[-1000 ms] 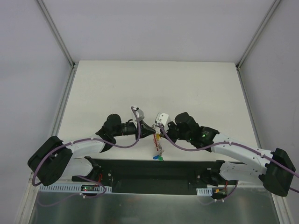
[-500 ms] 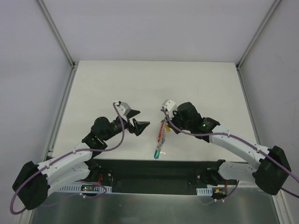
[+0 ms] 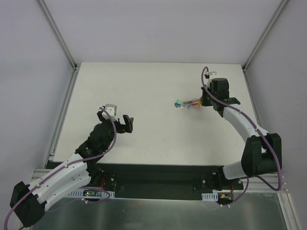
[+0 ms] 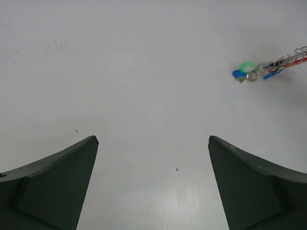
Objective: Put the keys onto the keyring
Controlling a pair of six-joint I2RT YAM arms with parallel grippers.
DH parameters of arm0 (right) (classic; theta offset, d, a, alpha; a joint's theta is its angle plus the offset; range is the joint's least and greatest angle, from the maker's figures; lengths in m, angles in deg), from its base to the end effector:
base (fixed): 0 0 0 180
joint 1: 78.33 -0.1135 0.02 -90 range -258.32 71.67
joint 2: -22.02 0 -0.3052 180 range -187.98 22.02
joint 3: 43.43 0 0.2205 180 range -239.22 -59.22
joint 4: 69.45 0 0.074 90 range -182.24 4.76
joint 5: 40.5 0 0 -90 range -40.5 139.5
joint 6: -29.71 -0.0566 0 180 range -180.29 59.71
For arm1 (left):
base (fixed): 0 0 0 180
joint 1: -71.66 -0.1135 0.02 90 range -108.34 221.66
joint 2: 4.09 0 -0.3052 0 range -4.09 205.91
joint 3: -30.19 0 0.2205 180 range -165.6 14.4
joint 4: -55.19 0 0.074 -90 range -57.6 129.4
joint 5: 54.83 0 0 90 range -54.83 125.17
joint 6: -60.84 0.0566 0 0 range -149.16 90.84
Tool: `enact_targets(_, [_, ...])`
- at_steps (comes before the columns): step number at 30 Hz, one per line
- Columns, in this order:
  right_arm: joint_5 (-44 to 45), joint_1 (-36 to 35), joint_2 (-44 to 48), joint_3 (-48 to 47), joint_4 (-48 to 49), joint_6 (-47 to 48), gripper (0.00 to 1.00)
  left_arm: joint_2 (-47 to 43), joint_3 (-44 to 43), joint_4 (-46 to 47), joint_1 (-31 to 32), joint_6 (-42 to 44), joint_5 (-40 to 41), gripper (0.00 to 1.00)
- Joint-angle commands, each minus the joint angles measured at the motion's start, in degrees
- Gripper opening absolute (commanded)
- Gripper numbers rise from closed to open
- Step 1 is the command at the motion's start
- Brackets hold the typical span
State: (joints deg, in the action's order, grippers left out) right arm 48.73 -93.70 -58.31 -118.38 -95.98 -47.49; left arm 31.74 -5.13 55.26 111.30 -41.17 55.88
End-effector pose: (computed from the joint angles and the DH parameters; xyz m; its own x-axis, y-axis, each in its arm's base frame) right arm 0.2882 0.0800 0.3247 -0.4359 -0.3496 -0.8294 -0.3821 0.9062 -0.1811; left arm 0.1052 -0.0611 0.2892 -0.0733 -0.1920 -0.9786 0.3161 0.9262 -0.2054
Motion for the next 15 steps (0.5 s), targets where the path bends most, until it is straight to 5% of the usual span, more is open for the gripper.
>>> enact_targets(1, [-3.79,6.05,-3.16,2.81,5.11,-6.19,0.01,1.43,-0.95,-4.43,-0.53,-1.7,6.71,0.99])
enact_targets(8, [-6.43,8.35,1.92,14.76,7.58,-11.47,0.06,1.08,-1.04,-5.57,-0.53,-2.67,8.29,0.99])
enact_targets(15, [-3.98,8.52,13.15,18.64,1.44,-14.81,0.46,-0.59,-1.04,-6.01,-0.44,-3.63,7.15,0.99])
